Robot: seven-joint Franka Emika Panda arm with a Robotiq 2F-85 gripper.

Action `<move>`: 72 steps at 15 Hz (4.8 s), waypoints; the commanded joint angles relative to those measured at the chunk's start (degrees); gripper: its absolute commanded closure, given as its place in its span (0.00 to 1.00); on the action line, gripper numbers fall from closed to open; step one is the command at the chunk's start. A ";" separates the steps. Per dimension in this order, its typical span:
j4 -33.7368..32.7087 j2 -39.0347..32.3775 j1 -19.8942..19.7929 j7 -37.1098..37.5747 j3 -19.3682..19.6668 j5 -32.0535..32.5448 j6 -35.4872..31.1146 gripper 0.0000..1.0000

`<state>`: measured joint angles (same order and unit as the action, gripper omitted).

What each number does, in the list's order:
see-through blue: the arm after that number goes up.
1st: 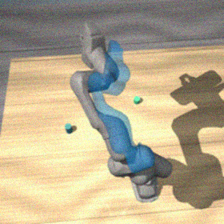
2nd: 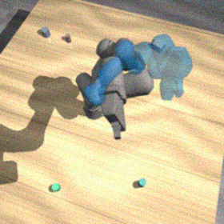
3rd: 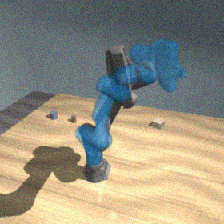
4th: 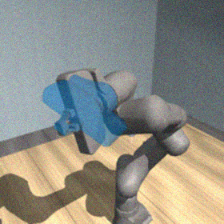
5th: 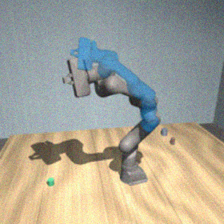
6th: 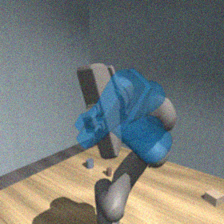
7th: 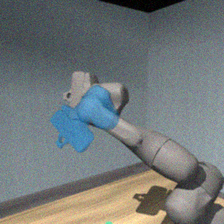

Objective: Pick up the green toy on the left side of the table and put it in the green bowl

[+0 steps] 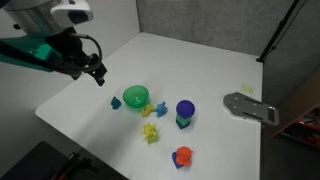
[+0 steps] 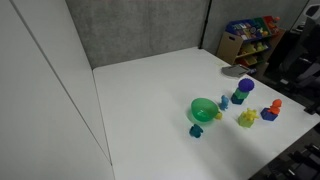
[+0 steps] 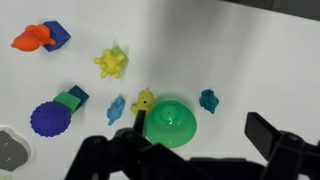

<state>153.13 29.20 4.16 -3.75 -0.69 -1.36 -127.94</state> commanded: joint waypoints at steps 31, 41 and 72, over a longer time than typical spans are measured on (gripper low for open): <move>-16.82 -51.61 14.63 20.54 -1.50 6.81 -34.55 0.00; -28.48 -62.72 18.61 22.09 2.26 8.94 -29.16 0.00; -34.20 -61.10 10.55 14.30 -2.87 4.46 -19.14 0.98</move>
<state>119.12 -35.39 17.73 13.81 -0.92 5.22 -151.42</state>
